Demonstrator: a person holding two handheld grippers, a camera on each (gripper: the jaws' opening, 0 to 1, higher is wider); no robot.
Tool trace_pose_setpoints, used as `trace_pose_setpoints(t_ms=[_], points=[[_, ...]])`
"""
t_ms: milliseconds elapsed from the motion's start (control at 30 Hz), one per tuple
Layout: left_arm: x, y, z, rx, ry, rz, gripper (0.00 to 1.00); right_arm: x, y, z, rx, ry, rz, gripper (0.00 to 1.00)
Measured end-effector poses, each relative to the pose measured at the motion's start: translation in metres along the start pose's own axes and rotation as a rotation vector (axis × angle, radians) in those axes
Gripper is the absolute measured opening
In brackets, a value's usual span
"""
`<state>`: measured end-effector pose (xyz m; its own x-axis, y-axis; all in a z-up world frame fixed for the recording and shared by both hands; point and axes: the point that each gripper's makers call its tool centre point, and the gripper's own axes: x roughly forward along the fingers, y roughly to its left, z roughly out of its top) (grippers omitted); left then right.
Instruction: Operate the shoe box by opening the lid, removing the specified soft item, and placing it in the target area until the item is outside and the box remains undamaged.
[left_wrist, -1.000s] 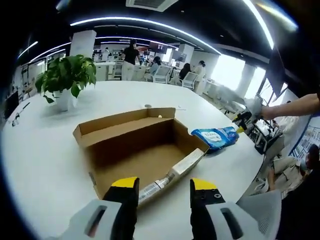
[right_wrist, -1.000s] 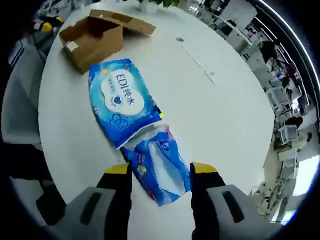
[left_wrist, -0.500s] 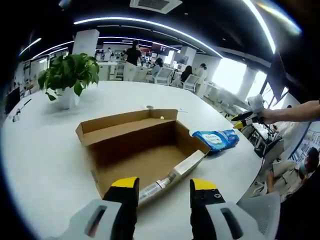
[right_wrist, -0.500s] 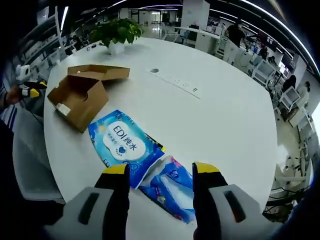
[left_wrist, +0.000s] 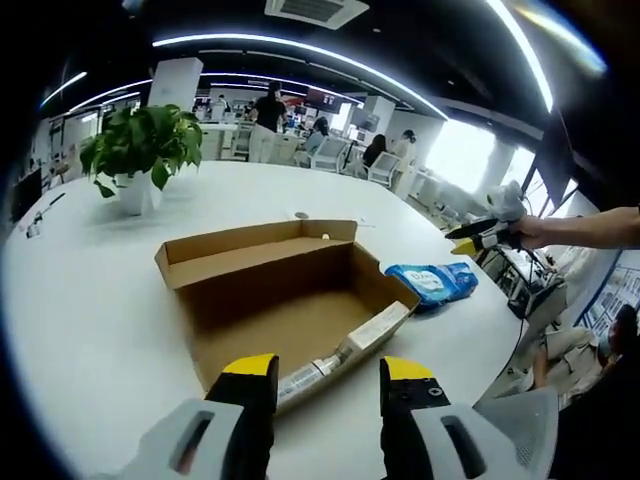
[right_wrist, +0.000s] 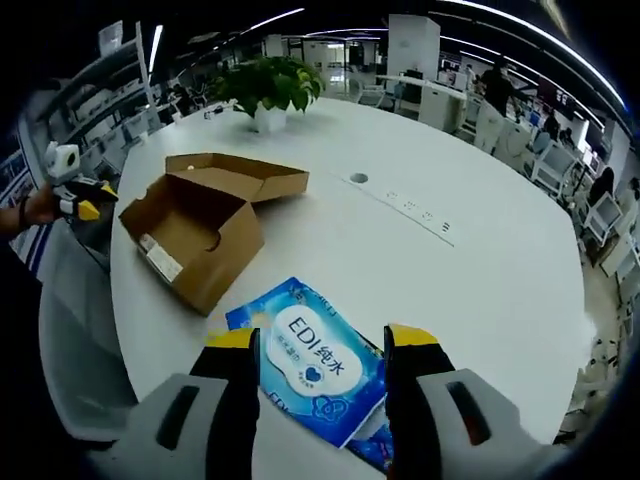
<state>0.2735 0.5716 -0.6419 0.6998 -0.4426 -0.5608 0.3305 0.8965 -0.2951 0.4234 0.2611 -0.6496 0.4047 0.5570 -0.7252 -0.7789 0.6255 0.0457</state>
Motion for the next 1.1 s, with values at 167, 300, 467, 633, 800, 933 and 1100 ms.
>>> trace_pose_setpoints(t_ms=[167, 300, 467, 633, 800, 933, 1100], points=[[-0.005, 0.005, -0.001, -0.005, -0.006, 0.010, 0.41, 0.019, 0.026, 0.021, -0.043, -0.017, 0.048, 0.46], [-0.010, 0.011, 0.000, -0.012, -0.017, 0.020, 0.41, 0.036, 0.047, 0.037, -0.081, -0.027, 0.080, 0.46], [-0.017, 0.016, -0.003, -0.029, -0.028, 0.033, 0.41, 0.056, 0.076, 0.052, -0.112, -0.039, 0.131, 0.46], [-0.021, 0.021, -0.005, -0.043, -0.035, 0.044, 0.41, 0.075, 0.102, 0.058, -0.148, -0.027, 0.180, 0.46], [-0.025, 0.027, -0.004, -0.054, -0.043, 0.058, 0.41, 0.082, 0.115, 0.059, -0.190, -0.006, 0.209, 0.45], [-0.027, 0.030, -0.004, -0.059, -0.046, 0.063, 0.41, 0.083, 0.117, 0.063, -0.191, -0.011, 0.216, 0.45], [-0.024, 0.033, -0.004, -0.073, -0.052, 0.062, 0.41, 0.084, 0.126, 0.076, -0.243, 0.000, 0.278, 0.44]])
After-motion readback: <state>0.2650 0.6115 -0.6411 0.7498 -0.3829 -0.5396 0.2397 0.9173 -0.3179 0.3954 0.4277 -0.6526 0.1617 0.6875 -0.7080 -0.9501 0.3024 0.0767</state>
